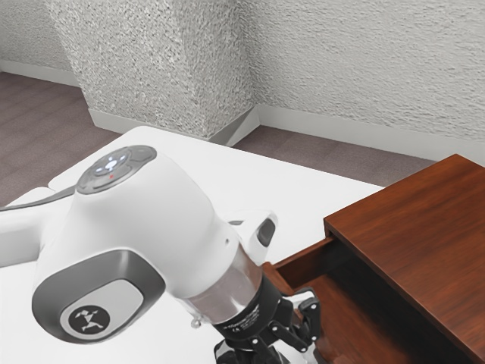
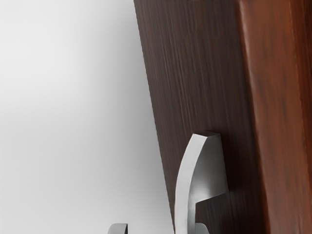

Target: Pull the drawer handle with one arm to open the drawer

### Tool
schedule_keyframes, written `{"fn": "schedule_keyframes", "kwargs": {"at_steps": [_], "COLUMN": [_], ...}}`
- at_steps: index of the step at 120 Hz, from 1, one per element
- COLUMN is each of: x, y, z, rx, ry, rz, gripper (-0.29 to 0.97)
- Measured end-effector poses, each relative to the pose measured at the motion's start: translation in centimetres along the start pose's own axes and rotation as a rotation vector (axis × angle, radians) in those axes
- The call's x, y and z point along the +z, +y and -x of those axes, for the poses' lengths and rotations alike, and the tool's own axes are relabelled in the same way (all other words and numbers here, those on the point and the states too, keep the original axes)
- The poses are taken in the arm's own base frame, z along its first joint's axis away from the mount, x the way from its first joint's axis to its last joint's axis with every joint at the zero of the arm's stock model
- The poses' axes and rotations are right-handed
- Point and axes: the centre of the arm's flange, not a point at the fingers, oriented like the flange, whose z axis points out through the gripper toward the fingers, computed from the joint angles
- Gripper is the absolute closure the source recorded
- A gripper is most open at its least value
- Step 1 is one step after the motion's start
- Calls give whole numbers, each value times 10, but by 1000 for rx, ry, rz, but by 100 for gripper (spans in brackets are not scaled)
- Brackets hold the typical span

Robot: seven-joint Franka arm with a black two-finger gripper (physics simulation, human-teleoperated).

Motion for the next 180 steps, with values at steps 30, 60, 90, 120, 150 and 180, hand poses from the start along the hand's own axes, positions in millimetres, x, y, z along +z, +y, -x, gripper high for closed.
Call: {"fn": "schedule_keyframes", "kwargs": {"at_steps": [30,60,90,120,150,180], "x": [-3,-6,-9,-12,-16,-18], "y": [-8,-19,-26,-33,-42,-46], "z": [6,7,7,6,5,4], "rx": [0,-9,-16,-21,-28,-31], "ry": [-6,-12,-15,-20,-16,-15], "rz": [4,8,12,18,25,30], "gripper": [62,62,62,62,62,62]}}
